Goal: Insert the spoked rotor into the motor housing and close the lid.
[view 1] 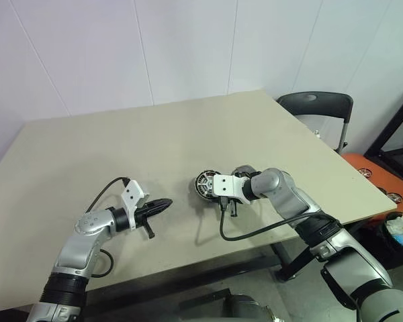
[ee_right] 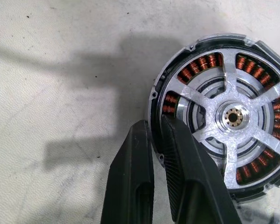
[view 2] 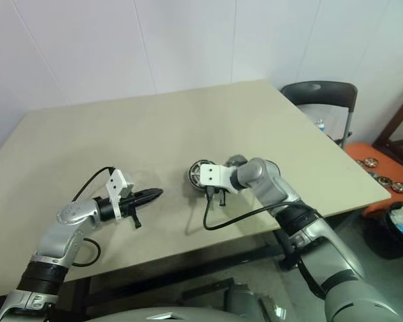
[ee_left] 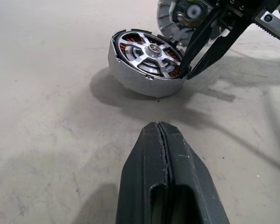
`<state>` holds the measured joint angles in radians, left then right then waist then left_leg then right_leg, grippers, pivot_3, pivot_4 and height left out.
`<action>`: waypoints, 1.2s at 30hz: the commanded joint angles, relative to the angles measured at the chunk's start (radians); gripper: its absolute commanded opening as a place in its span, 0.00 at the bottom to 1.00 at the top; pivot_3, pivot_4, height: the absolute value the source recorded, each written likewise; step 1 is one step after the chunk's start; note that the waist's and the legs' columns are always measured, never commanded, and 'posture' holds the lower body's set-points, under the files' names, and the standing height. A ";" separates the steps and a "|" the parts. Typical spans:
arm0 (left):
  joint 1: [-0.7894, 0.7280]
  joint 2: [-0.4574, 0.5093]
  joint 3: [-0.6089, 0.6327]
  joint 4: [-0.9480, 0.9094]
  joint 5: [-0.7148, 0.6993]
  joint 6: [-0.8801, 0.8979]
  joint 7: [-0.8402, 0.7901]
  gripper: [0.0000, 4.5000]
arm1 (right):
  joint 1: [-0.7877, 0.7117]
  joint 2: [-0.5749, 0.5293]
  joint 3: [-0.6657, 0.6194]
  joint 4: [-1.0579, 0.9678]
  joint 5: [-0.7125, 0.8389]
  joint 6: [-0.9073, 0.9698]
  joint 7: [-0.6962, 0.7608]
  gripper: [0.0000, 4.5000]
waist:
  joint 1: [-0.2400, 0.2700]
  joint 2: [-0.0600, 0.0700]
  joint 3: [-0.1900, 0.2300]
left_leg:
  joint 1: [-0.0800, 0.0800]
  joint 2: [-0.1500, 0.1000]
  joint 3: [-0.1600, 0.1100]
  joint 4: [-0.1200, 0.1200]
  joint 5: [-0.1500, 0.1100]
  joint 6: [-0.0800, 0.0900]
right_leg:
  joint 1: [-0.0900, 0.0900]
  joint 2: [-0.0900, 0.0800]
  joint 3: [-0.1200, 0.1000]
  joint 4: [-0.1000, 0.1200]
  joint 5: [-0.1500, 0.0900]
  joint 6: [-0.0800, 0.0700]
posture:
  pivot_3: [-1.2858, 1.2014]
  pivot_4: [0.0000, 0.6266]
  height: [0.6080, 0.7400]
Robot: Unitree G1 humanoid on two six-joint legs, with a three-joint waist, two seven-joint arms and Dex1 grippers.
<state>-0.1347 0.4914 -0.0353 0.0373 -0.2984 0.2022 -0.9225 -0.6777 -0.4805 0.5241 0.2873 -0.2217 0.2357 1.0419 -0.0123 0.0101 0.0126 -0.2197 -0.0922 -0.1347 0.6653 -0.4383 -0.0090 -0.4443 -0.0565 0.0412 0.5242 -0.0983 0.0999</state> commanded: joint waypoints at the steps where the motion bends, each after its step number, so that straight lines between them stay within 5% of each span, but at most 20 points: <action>1: -0.028 0.009 0.005 -0.009 0.006 -0.025 -0.003 0.00 | -0.002 -0.007 -0.005 0.019 -0.020 0.009 0.003 0.01 | 0.001 0.000 0.000 | 0.000 0.000 0.000 0.000 0.000 0.000 | 0.000 0.000 0.000 0.000 0.000 0.000 | 0.52 0.00 1.00; 19: -0.015 0.009 -0.014 0.006 0.041 -0.038 -0.004 0.00 | -0.034 -0.061 -0.034 -0.145 0.025 0.076 0.126 0.01 | 0.003 0.002 0.004 | -0.001 0.000 -0.001 0.000 0.000 0.000 | 0.000 0.000 0.000 0.000 0.000 0.000 | 0.52 0.00 1.00; 27: -0.017 0.008 -0.008 -0.009 0.029 -0.033 -0.005 0.00 | -0.026 -0.115 0.003 -0.379 0.033 0.204 0.250 0.01 | -0.002 0.001 0.003 | -0.024 -0.001 0.003 0.001 -0.001 -0.001 | -0.032 -0.006 -0.017 0.001 0.006 -0.008 | 0.52 0.00 1.00; 36: -0.013 0.013 -0.009 -0.005 0.030 -0.031 -0.015 0.00 | -0.067 -0.152 0.085 -0.422 -0.010 0.131 0.332 0.01 | 0.002 0.001 0.003 | -0.028 -0.001 0.005 0.002 -0.001 -0.001 | -0.029 -0.007 -0.022 0.000 0.007 -0.009 | 0.52 0.00 1.00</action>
<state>-0.1354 0.4928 -0.0563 0.0573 -0.2584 0.1823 -0.9338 -0.6963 -0.6269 0.6194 -0.0858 -0.2271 0.4037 1.3552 -0.0102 0.0109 0.0160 -0.2480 -0.0927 -0.1301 0.6675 -0.4390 -0.0105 -0.4738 -0.0637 0.0192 0.5246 -0.0917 0.0910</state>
